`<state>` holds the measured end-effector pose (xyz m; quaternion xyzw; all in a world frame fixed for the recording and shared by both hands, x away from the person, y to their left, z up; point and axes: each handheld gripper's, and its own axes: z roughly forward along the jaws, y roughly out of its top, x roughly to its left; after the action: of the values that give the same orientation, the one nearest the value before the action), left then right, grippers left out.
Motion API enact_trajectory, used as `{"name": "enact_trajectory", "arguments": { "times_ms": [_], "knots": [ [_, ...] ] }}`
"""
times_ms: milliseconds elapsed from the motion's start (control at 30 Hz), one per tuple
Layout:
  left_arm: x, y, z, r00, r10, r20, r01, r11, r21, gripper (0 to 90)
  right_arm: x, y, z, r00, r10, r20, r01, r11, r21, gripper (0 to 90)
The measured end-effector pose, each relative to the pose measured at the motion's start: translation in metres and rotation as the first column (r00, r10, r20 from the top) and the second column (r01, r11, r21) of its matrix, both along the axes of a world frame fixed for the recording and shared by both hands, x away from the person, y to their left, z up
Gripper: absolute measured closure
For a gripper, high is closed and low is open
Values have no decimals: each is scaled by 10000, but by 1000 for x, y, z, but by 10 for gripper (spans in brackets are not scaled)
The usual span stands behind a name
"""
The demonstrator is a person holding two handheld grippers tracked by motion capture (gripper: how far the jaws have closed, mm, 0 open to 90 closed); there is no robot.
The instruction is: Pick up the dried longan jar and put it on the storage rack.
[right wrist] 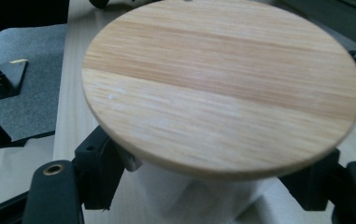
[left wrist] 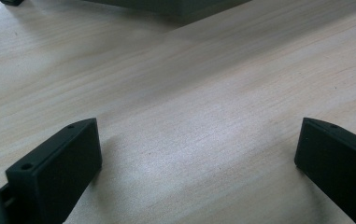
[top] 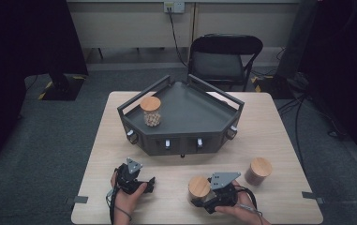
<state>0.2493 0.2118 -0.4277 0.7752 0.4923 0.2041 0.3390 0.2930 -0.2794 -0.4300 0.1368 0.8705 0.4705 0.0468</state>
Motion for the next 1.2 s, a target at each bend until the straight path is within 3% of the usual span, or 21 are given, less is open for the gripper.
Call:
{"name": "enact_trajectory", "arguments": {
  "times_ms": [600, 900, 1200],
  "knots": [
    [0, 0, 0, 10000, 1, 1, -1, 10000, -3, 0, 9, 2, 23, 9994, -303, 159, 306, 9994, -189, 252],
    [0, 0, 0, 10000, -6, 3, 6, 10000, -8, 0, 14, 2, 30, 9982, -597, -32, 597, 9982, 43, 253],
    [0, 0, 0, 10000, -6, 5, 6, 10000, -4, 0, 17, 2, 43, 9959, -899, 47, 898, 9958, 155, 253]
  ]
}}
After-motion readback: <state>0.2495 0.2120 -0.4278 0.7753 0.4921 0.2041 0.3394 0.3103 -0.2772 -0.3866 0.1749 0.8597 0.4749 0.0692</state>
